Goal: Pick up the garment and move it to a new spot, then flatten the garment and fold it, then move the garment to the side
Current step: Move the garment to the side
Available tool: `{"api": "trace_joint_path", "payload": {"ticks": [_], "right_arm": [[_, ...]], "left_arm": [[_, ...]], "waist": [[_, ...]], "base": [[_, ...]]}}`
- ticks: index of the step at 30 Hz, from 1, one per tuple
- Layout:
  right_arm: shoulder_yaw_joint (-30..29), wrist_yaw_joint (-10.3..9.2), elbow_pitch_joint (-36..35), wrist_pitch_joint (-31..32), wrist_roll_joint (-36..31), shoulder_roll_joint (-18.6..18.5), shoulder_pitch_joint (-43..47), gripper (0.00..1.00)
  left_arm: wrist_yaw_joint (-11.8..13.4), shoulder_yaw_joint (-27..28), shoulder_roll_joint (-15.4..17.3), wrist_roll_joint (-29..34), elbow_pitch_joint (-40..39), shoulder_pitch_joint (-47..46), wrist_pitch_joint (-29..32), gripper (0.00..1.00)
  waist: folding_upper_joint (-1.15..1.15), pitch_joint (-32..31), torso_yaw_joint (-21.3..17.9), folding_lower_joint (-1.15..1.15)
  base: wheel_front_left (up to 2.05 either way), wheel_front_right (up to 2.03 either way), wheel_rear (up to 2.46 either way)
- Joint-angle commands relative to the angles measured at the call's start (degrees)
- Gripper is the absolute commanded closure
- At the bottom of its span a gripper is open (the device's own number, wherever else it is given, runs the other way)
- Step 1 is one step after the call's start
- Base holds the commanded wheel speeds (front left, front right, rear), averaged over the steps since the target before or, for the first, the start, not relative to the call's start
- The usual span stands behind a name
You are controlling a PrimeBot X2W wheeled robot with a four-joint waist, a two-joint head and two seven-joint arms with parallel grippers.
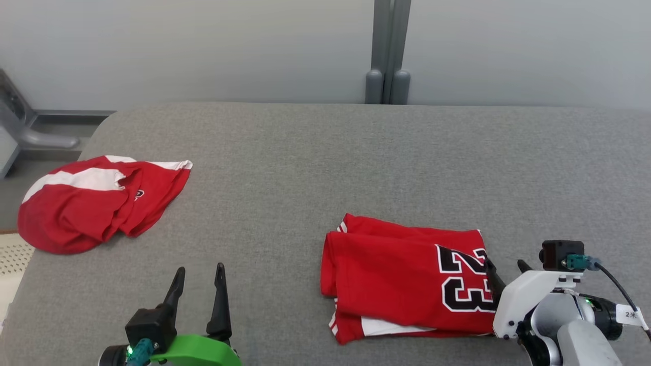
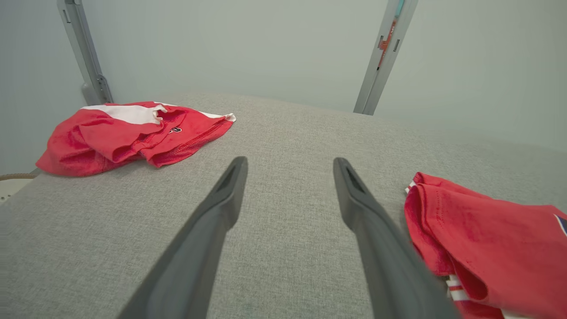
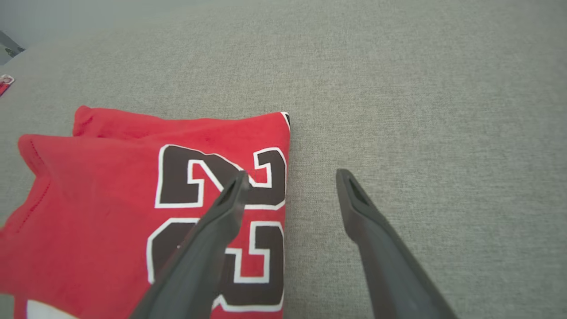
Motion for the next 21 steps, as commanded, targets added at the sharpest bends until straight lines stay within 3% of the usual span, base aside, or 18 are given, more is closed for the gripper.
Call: {"api": "trace_joint_path", "payload": {"ticks": [1,12,13,15,16,17,21], "right_arm": [[0.0,0.00,0.5,1.8,1.4,-0.2,-0.9,0.00],[1.4,0.00,3.4,10.2,7.0,-3.1,-4.2,0.00],[1.7,0.00,3.7,10.4,7.3,-3.2,-4.4,0.51],[1.9,0.00,4.2,9.9,8.0,-3.4,-5.2,0.63],[2.2,0.00,4.3,9.5,8.0,-3.8,-5.9,0.75],[2.4,0.00,4.4,8.9,8.0,-4.1,-6.7,1.00],[2.1,-0.07,4.2,5.7,7.4,-5.6,-10.2,1.00]], "left_arm": [[0.3,0.1,0.4,0.2,-0.7,-0.8,0.1,0.00],[0.9,-0.1,0.4,0.5,-3.3,-2.8,0.1,0.00],[1.0,0.0,0.4,0.5,-3.4,-2.8,0.0,0.00],[1.2,0.2,0.7,0.7,-3.8,-3.1,-0.1,0.00],[1.3,0.3,0.8,0.8,-4.1,-3.4,-0.1,0.00],[1.3,0.3,0.9,1.0,-4.4,-3.6,-0.2,0.00],[1.4,0.0,1.2,1.4,-5.4,-4.2,-0.1,0.00]], "waist": [[0.00,1.8,2.0,0.00],[0.00,7.8,5.9,0.00],[0.00,8.1,5.9,0.00],[0.00,8.9,5.5,0.00],[0.00,9.4,5.1,0.00],[0.00,9.8,4.5,0.00],[0.00,11.4,1.2,0.00]], "base": [[0.00,0.00,0.00],[0.00,0.00,0.00],[0.00,0.00,0.00],[0.00,0.00,0.00],[0.00,0.00,0.00],[0.00,0.00,0.00],[0.00,0.00,0.00]]}}
